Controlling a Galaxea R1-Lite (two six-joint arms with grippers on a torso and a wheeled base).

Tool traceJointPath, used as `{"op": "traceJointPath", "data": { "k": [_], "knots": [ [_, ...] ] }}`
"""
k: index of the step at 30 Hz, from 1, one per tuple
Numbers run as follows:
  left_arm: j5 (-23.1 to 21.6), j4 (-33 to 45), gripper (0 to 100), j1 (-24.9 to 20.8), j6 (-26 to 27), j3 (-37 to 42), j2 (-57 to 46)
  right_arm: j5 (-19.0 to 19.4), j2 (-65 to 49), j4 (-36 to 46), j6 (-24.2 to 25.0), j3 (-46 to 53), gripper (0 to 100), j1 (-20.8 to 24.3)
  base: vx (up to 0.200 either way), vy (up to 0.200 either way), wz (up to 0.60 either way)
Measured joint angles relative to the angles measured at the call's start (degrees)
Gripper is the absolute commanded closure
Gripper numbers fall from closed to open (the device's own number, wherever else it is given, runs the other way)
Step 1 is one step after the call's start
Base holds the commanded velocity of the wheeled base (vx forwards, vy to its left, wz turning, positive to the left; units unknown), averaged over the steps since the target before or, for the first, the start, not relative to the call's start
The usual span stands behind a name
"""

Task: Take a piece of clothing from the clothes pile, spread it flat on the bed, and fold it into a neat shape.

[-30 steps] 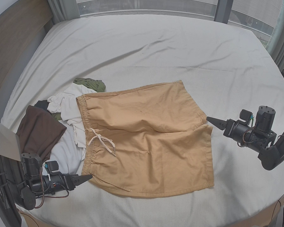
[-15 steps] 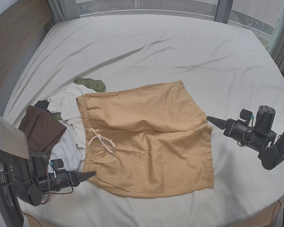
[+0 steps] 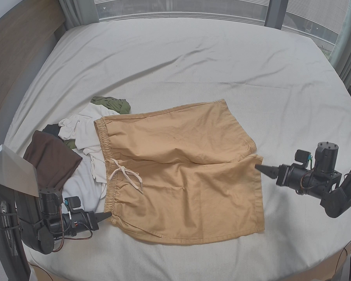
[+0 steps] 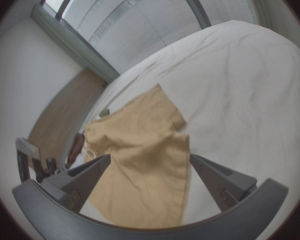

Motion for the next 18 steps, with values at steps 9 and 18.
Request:
{"op": "traceJointPath", "data": {
  "k": [9,18],
  "knots": [
    [0.04,-0.02,100,0.09,0.35,0.2,-0.22,0.02,0.01,12.29,-9.61,6.45,0,-0.61,0.0,0.0,0.0],
    [0.09,-0.05,100,0.0,0.68,0.39,-0.38,4.78,2.27,14.19,-10.05,8.59,0,0.28,0.0,0.0,0.0]
  ]
}}
